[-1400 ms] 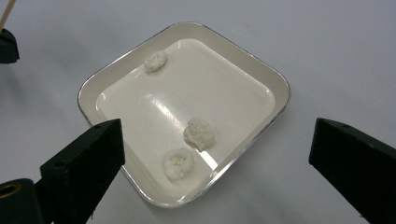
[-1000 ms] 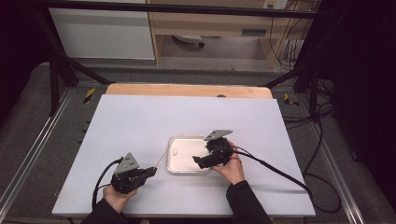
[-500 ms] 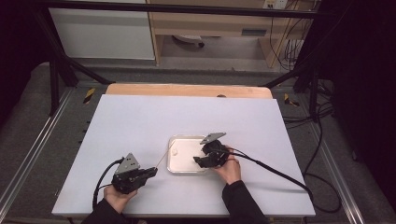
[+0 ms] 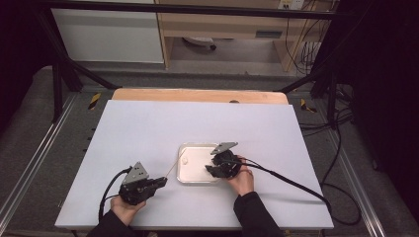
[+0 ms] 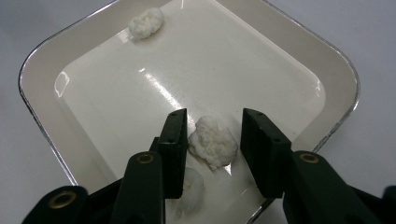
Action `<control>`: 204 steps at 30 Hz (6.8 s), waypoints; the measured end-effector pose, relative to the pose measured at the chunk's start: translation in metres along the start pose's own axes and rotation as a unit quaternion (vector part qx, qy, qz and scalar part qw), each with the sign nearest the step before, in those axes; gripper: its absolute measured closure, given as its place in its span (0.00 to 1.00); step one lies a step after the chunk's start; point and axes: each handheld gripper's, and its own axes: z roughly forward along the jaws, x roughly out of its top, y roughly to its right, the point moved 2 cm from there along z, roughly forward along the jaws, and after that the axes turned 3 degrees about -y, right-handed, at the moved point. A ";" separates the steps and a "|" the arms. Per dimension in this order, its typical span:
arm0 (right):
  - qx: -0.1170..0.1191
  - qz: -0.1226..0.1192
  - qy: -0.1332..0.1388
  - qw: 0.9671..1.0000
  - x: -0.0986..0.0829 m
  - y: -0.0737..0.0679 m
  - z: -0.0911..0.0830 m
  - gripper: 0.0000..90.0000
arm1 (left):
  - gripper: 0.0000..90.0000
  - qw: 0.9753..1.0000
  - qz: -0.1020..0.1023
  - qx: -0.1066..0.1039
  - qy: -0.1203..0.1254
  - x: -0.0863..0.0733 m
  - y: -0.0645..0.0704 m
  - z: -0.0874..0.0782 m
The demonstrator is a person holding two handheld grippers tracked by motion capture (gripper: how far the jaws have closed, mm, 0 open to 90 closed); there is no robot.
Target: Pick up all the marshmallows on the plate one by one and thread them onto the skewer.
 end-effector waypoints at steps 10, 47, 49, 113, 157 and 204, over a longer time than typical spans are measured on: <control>-0.003 0.009 0.002 1.000 0.000 0.000 0.000 0.78 | 0.98 1.000 0.000 -0.001 0.002 0.000 0.001 0.000; 0.065 0.037 0.121 0.990 0.022 0.001 -0.075 0.80 | 0.98 1.000 0.008 -0.016 0.005 -0.001 0.011 0.008; 0.075 0.041 0.134 0.987 0.024 0.002 -0.078 0.80 | 0.98 1.000 0.008 -0.016 0.006 -0.001 0.011 0.008; 0.235 0.123 0.201 0.943 0.047 -0.013 -0.060 0.81 | 0.98 0.999 0.016 -0.020 0.030 0.002 0.021 0.009; 0.254 0.111 0.219 0.935 0.039 -0.030 -0.055 0.88 | 0.99 0.998 0.038 0.002 0.041 0.000 0.030 0.011; 0.265 0.106 0.207 0.936 0.035 -0.035 -0.050 0.89 | 0.99 0.999 0.045 0.001 0.031 0.001 0.032 0.013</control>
